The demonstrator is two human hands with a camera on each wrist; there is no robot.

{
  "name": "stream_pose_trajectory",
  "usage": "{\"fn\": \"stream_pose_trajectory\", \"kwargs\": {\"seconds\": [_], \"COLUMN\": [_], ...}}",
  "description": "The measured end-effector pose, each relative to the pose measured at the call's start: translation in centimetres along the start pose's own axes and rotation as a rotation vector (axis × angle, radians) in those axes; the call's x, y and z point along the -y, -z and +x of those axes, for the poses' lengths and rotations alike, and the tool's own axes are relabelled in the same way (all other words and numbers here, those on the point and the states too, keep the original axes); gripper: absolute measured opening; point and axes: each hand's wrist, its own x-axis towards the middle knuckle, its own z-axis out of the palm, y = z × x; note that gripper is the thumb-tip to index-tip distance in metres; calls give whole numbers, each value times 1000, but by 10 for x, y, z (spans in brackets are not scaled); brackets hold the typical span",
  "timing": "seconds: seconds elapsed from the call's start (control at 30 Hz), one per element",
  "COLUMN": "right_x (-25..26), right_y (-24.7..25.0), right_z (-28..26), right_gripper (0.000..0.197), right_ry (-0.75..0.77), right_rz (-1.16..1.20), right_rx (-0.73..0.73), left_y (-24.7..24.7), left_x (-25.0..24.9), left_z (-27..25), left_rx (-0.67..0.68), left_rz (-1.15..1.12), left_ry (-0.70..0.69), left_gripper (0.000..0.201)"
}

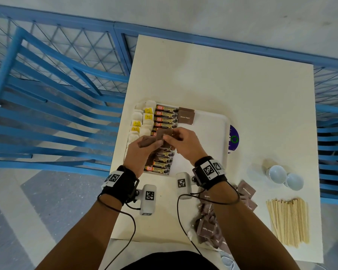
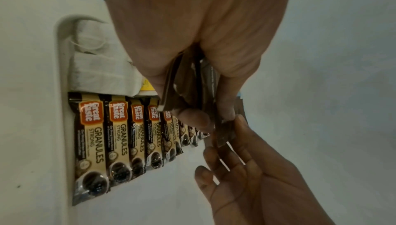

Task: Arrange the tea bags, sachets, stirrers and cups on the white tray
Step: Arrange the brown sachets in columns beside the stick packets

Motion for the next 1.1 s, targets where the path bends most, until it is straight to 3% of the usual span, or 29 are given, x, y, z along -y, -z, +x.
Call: {"fn": "stream_pose_trajectory", "kwargs": {"seconds": [0.1,0.27,0.37,0.47,0.53,0.67,0.77,0.9,1.1], "right_x": [0,3,6,6,7,5,-6,-26,-35], "right_y": [-1,4,1,-1,1,22,41,51,45], "right_z": [-1,1,1,0,-1,16,37,57,63], "right_gripper": [16,6,11,21,17,14,9,21,13], "right_ry": [2,85,29,-8,15,0,-1,-9,-33], "right_rz": [-10,-220,-120,-87,-78,-93,-251,-439,-376], "right_rx": [41,74,10,64,73,-80,-207,-264,-334], "left_y": [-1,-2,-3,-5,-5,-2,1,4,8], "left_x": [-1,-3,-3,-4,-3,-2,-1,-1,1], "left_z": [0,2,5,5,5,5,6,7,9], "left_rx": [-15,-119,-122,-124,-110,-71,-70,-76,-84], "left_rz": [-51,37,19,-2,-5,-1,-7,-11,-22], "left_ry": [11,-42,-43,-41,-34,17,53,80,110], "left_gripper": [29,28,27,26,28,34,35,33,27]}}
